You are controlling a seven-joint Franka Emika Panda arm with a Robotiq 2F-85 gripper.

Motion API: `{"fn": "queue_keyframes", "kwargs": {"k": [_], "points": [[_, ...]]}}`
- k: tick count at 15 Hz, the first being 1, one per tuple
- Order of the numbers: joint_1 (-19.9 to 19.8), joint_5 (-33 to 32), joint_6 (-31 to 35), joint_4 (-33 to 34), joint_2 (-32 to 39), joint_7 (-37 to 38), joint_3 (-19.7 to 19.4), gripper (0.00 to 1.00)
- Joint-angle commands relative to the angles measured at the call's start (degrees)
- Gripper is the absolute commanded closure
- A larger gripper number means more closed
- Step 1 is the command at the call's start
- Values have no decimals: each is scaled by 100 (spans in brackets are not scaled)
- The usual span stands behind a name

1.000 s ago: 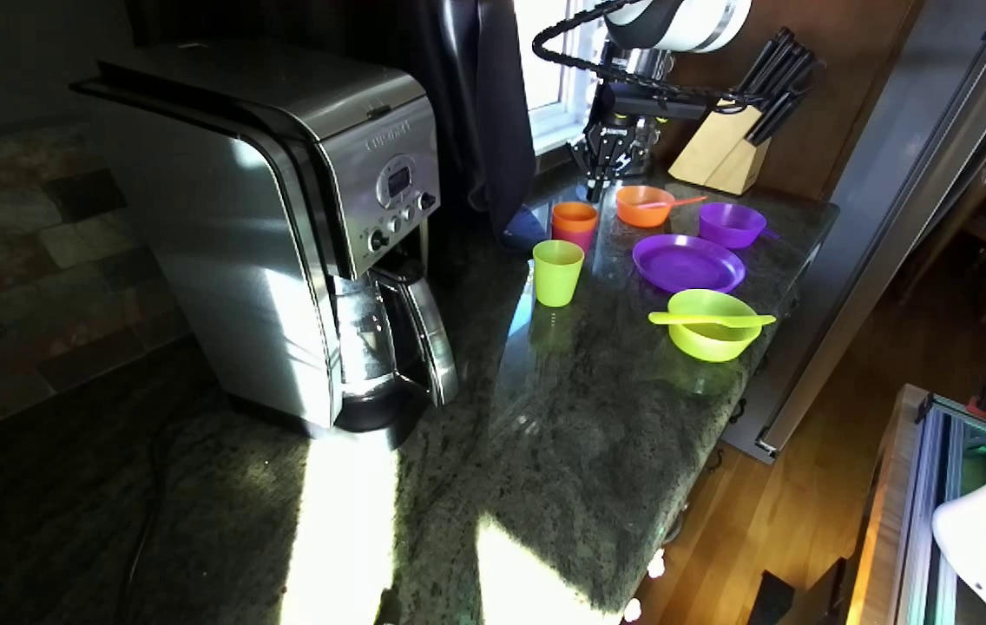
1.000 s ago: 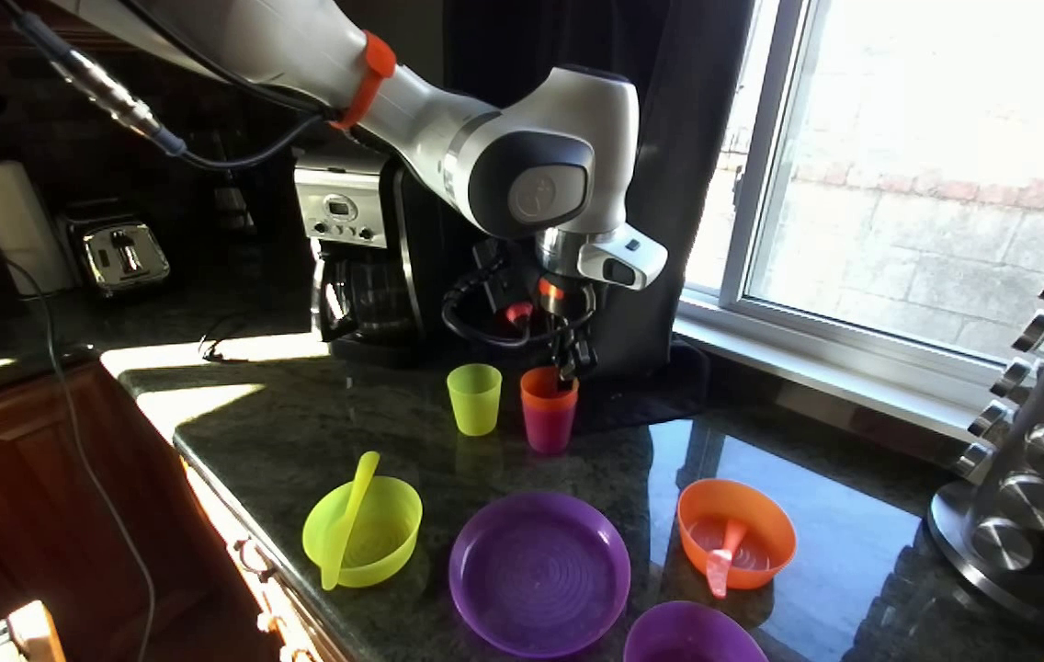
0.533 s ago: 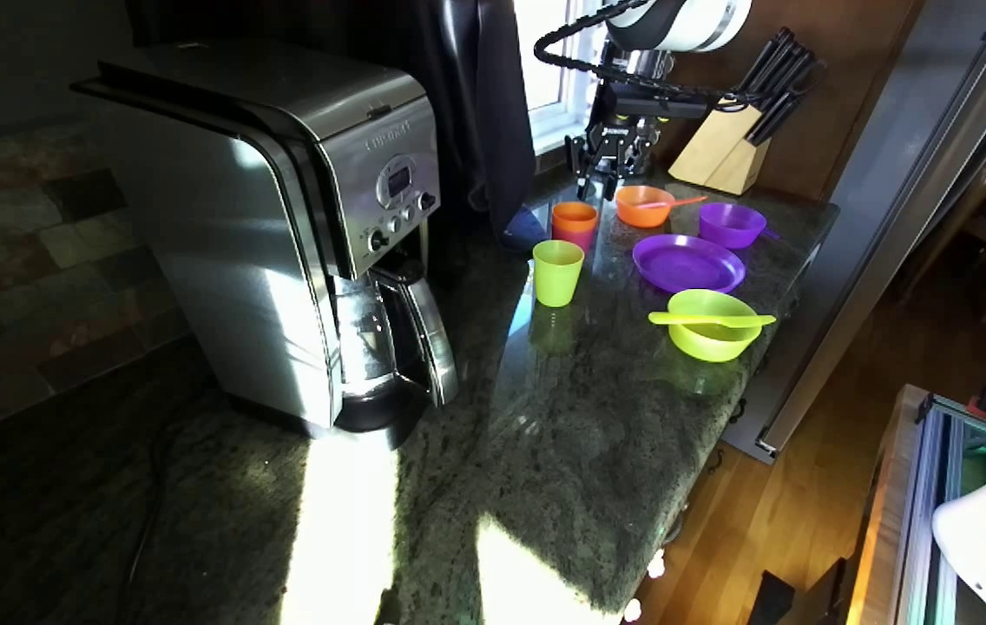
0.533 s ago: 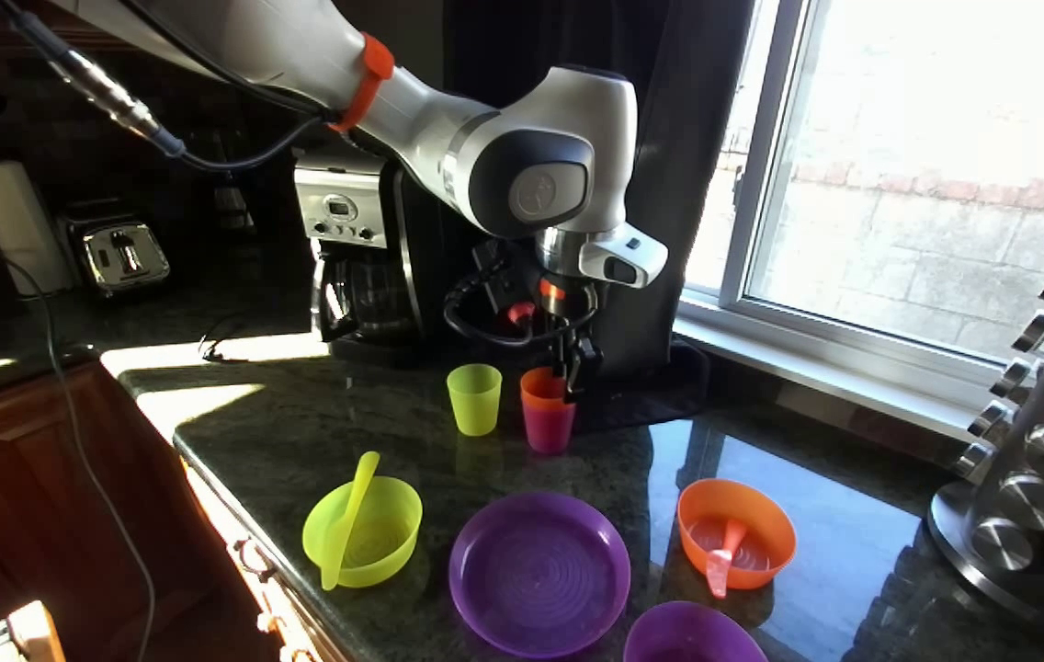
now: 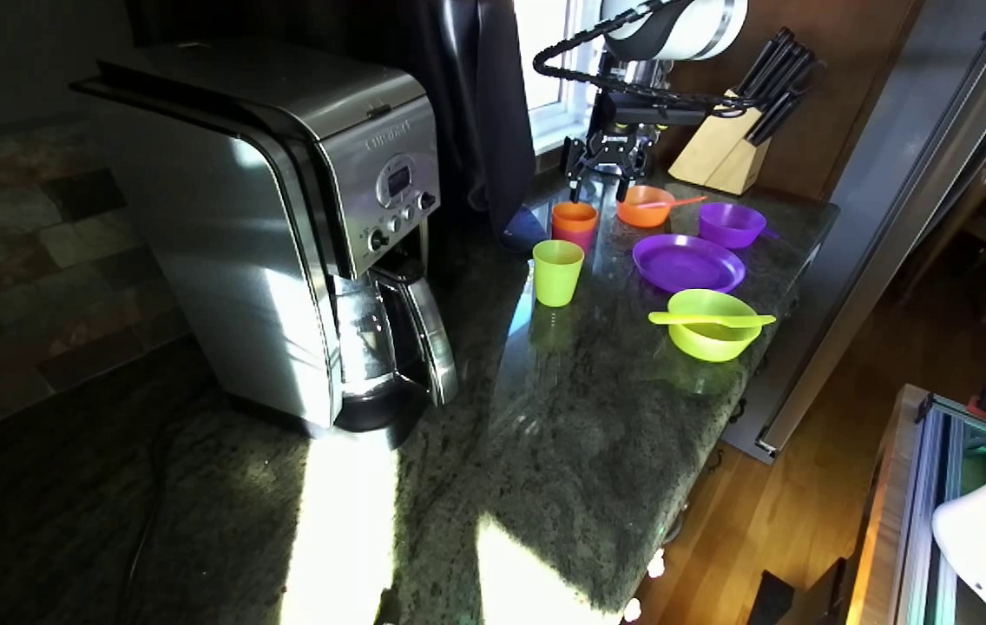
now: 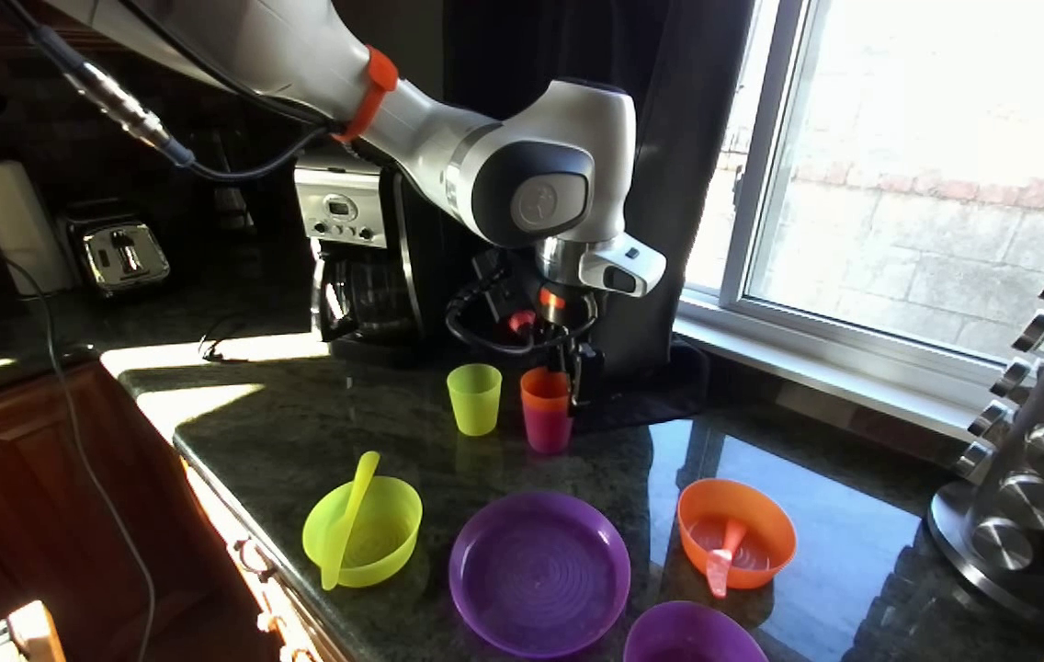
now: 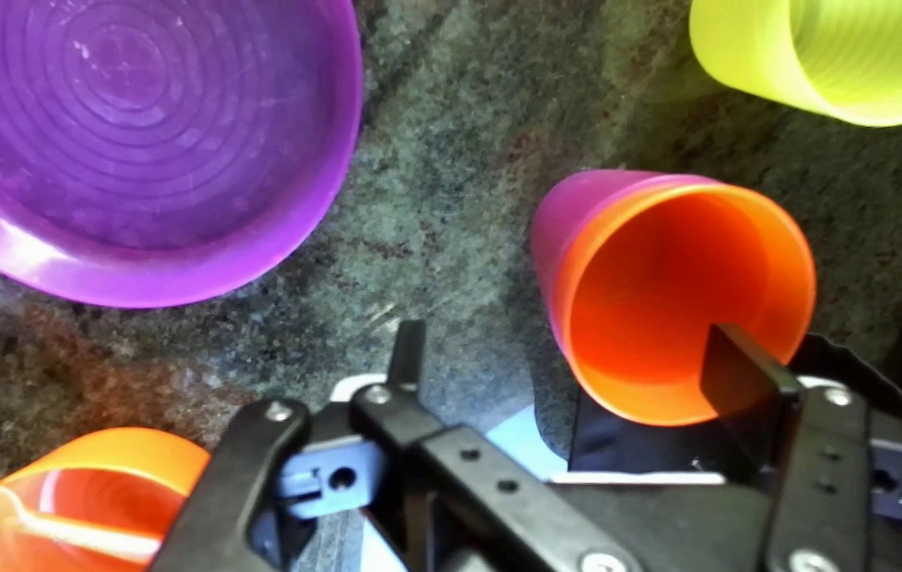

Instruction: Unstack the cups.

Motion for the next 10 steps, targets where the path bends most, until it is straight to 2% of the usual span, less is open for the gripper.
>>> {"fn": "queue_keyframes", "kwargs": {"k": [1,8,10], "points": [[44,-86,89,-71,44,37,-19,42],[57,-94,72,-52,83,34,-20,97],[55,-95,68,-46,82,37,-23,100]]}}
